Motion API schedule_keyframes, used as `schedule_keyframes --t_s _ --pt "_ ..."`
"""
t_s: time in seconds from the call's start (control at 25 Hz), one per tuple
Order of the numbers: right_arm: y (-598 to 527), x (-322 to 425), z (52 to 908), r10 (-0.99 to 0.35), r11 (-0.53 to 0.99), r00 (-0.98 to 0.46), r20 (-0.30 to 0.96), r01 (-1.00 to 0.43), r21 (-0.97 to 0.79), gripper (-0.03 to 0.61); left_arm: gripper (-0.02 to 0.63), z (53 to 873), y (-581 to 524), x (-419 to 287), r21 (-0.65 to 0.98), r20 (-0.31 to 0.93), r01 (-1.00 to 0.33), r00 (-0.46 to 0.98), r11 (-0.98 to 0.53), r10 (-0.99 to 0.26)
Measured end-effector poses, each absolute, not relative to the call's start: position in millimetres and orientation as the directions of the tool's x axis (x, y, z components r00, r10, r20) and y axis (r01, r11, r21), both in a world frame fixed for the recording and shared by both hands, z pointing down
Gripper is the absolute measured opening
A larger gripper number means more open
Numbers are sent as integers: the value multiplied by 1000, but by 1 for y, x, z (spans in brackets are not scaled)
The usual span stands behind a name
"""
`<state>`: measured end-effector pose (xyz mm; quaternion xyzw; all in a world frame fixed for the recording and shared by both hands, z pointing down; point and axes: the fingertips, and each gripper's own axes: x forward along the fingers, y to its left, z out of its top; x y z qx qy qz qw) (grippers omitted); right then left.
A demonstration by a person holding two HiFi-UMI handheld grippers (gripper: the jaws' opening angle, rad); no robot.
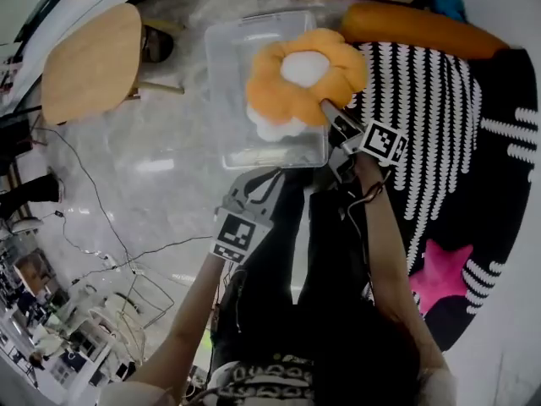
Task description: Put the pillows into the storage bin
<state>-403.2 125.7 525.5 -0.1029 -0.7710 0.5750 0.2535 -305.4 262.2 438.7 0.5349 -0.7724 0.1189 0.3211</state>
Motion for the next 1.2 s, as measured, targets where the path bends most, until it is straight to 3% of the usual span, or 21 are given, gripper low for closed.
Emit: schedule_keyframes --t_s 0.2,0.44,0.68,0.92,1.2 --pt "198 -445 575 541 412 -740 399 -180 -893 278 12 440 316 -336 160 634 -868 -274 470 -723" --pt "205 -443 576 502 413 -763 407 -202 -888 287 12 442 311 -373 178 621 -901 -210 397 -755" --pt "165 -392 564 387 393 -817 428 -273 -878 285 12 428 264 -356 176 596 -960 -73 218 -800" --pt "92 -313 550 160 324 -877 454 -388 -863 285 12 418 196 -326 172 571 -985 119 -23 -813" --pt "6 -151 544 -172 194 -860 480 -508 -840 285 12 417 103 -229 172 540 -938 346 -302 -767"
